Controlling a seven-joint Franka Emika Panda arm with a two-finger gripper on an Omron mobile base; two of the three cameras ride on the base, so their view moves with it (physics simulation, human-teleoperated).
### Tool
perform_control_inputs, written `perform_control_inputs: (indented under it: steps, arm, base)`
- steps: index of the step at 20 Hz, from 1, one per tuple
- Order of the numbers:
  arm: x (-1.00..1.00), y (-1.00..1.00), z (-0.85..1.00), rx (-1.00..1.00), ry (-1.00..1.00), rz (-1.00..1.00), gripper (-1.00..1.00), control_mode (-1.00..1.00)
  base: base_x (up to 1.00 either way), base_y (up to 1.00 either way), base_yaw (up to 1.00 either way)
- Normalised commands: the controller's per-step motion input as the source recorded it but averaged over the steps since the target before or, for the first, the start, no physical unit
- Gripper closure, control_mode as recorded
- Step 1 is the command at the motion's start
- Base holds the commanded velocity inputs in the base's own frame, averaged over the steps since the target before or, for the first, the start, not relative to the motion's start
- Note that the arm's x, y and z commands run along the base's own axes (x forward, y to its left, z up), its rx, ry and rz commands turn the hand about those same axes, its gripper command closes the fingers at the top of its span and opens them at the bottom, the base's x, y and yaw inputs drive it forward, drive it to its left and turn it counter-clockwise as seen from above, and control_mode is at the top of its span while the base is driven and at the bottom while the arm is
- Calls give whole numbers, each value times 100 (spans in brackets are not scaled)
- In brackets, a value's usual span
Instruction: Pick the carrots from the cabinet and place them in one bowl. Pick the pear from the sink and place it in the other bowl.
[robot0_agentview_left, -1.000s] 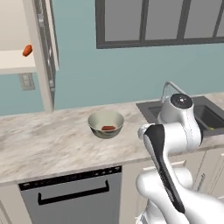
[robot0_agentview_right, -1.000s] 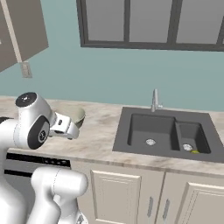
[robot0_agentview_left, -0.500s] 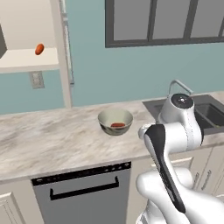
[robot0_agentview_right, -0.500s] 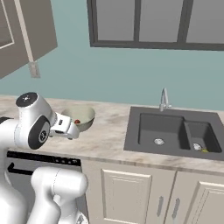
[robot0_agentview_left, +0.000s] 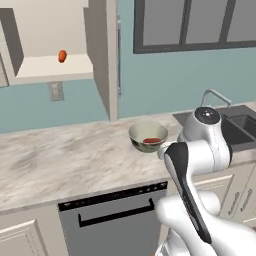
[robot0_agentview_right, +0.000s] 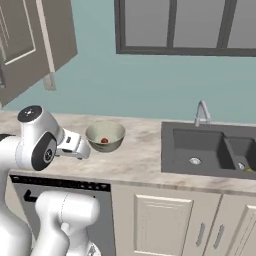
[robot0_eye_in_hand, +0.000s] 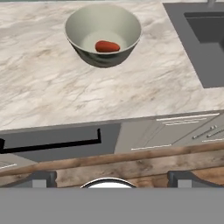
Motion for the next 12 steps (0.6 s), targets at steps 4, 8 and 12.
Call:
perform_control_inputs:
  steps: [4, 8, 12]
  arm:
    - [0, 0, 0, 0, 0, 0, -100, 100]
    - [0, 0, 0, 0, 0, 0, -100, 100]
    - [0, 0, 0, 0, 0, 0, -100, 100]
  base:
    - [0, 54, -17]
    - [-12, 45, -18]
    - [-18, 40, -18]
